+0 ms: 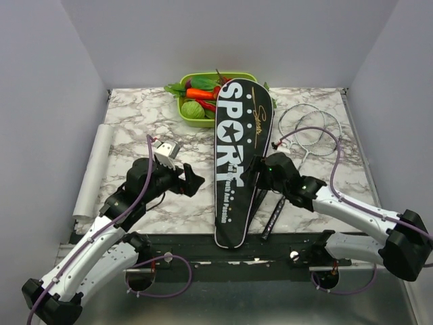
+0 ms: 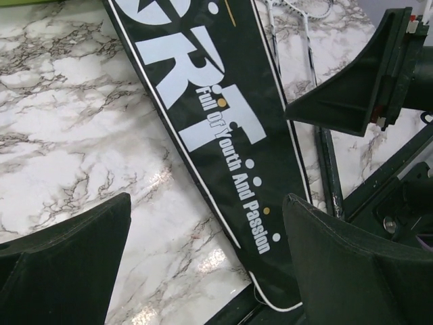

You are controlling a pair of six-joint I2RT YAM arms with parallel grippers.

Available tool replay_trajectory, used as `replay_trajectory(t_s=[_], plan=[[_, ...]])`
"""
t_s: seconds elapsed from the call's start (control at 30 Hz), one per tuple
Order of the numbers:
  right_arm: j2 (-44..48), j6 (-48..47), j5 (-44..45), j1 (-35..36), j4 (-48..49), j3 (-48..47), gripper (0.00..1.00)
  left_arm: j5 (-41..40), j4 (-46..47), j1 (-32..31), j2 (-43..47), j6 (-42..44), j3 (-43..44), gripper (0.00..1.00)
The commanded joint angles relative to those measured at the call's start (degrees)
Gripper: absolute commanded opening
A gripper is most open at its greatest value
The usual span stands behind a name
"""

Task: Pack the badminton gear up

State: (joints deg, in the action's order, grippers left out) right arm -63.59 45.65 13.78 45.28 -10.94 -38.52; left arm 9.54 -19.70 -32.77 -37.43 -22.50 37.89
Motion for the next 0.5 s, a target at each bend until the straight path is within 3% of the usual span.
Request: replay_trajectory(t_s=[0.0,0.27,0.47], plan=[[-6.09,-1.97,-5.59,-0.01,1.17,-4.36,0.86,-1.37,0.19,-0.89,-0.89,-0.61,2.01,0.99],[-15.68,4.1,-12.02,-0.01,6.37,-10.07,0.83,-1.02,-0.33,-1.94,-1.24,-0.88,2.54,0.99],[-7.28,0.85,-2.63,0.07,-4.16,-11.75,0.84,-9.09,-4.72,-8.53,-1.42,-0.26,3.68,0.99]])
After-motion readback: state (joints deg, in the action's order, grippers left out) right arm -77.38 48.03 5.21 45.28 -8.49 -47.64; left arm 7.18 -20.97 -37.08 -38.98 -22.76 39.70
